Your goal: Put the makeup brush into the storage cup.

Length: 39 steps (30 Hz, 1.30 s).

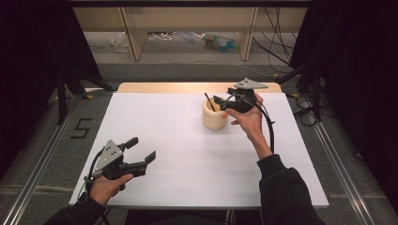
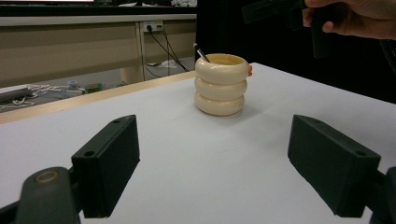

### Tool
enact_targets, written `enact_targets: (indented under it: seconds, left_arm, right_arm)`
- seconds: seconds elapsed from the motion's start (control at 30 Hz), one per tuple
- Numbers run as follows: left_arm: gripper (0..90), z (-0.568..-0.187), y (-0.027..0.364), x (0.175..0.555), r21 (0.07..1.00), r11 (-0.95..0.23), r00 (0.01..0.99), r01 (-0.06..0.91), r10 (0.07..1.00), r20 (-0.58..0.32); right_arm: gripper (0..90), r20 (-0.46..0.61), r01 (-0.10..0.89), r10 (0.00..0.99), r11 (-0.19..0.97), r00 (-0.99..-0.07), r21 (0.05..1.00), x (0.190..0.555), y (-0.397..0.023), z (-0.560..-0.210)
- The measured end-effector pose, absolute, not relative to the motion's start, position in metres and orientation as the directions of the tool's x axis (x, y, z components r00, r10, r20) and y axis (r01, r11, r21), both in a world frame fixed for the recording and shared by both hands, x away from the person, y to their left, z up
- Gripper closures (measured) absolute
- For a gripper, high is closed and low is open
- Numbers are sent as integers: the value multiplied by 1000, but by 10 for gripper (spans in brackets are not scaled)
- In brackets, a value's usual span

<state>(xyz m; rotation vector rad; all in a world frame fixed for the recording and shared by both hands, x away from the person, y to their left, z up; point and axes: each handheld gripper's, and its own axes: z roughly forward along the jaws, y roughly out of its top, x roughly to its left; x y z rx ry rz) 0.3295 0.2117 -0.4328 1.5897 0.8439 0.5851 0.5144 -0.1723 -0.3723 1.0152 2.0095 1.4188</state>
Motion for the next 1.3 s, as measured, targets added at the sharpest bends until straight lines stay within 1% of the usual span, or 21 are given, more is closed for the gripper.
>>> enact_targets:
  seconds: [0.03, 0.07, 0.1, 0.17, 0.23, 0.33, 0.37, 0.43, 0.47, 0.57, 0.6, 0.77, 0.9, 0.93, 1.0, 1.03, 1.13, 1.17, 1.23, 1.3]
  left_arm:
    - [165, -433, 212, 330, 979, -58, 612, 197, 787, -77]
    - [165, -433, 213, 330, 979, -60, 612, 194, 787, -73]
    - [165, -433, 213, 330, 979, -59, 611, 195, 788, -74]
    - [165, -433, 213, 330, 979, -59, 611, 194, 788, -74]
    - [165, -433, 212, 330, 979, -60, 614, 196, 786, -75]
    - [165, -433, 211, 329, 978, -52, 613, 202, 785, -85]
    - [165, -433, 212, 329, 978, -51, 612, 203, 786, -86]
    - [164, -433, 212, 330, 978, -54, 612, 201, 786, -82]
    - [165, -433, 212, 330, 978, -54, 612, 201, 787, -82]
    - [165, -433, 212, 330, 979, -60, 615, 197, 785, -76]
    - [165, -433, 211, 330, 978, -56, 613, 200, 786, -80]
    - [165, -433, 211, 329, 978, -51, 612, 203, 786, -87]
    - [165, -433, 212, 330, 979, -59, 615, 197, 785, -76]
    - [165, -433, 212, 330, 979, -59, 614, 197, 785, -76]
    - [165, -433, 212, 330, 979, -59, 615, 197, 785, -76]
    - [165, -433, 212, 330, 978, -55, 614, 200, 785, -81]
    - [165, -433, 212, 330, 978, -52, 613, 202, 786, -85]
    - [165, -433, 211, 330, 978, -51, 613, 203, 786, -87]
    - [165, -433, 211, 329, 978, -51, 613, 202, 786, -85]
    - [165, -433, 211, 329, 978, -51, 613, 203, 785, -86]
  right_arm:
    - [295, 28, 286, 790, 189, -613, 939, 513, -173, -371]
    - [295, 41, 295, 789, 181, -614, 938, 511, -174, -369]
    - [295, 28, 277, 788, 182, -615, 943, 510, -174, -367]
    - [295, 49, 293, 783, 173, -619, 940, 505, -173, -364]
    - [295, 26, 263, 781, 178, -624, 948, 503, -174, -362]
    - [293, 28, 254, 774, 174, -633, 951, 498, -174, -361]
    - [286, 38, 269, 772, 174, -635, 947, 496, -174, -361]
    - [280, 36, 262, 770, 173, -637, 949, 494, -176, -362]
    - [279, 62, 277, 769, 153, -637, 949, 491, -177, -364]
    - [279, 79, 295, 766, 148, -638, 944, 488, -179, -364]
    - [279, 64, 273, 766, 149, -640, 950, 488, -180, -364]
    - [278, 74, 293, 763, 155, -642, 944, 481, -181, -363]
    - [274, 55, 268, 761, 158, -646, 950, 478, -182, -364]
    - [275, 72, 285, 759, 154, -647, 946, 477, -181, -363]
    - [274, 51, 269, 760, 166, -648, 949, 475, -183, -363]
    - [274, 74, 289, 757, 156, -649, 944, 474, -183, -363]
    - [267, 51, 267, 758, 166, -651, 949, 472, -185, -364]
    - [267, 65, 283, 756, 163, -652, 945, 470, -185, -364]
    - [266, 51, 263, 757, 163, -652, 951, 469, -185, -365]
    - [264, 50, 265, 753, 168, -656, 949, 468, -185, -365]
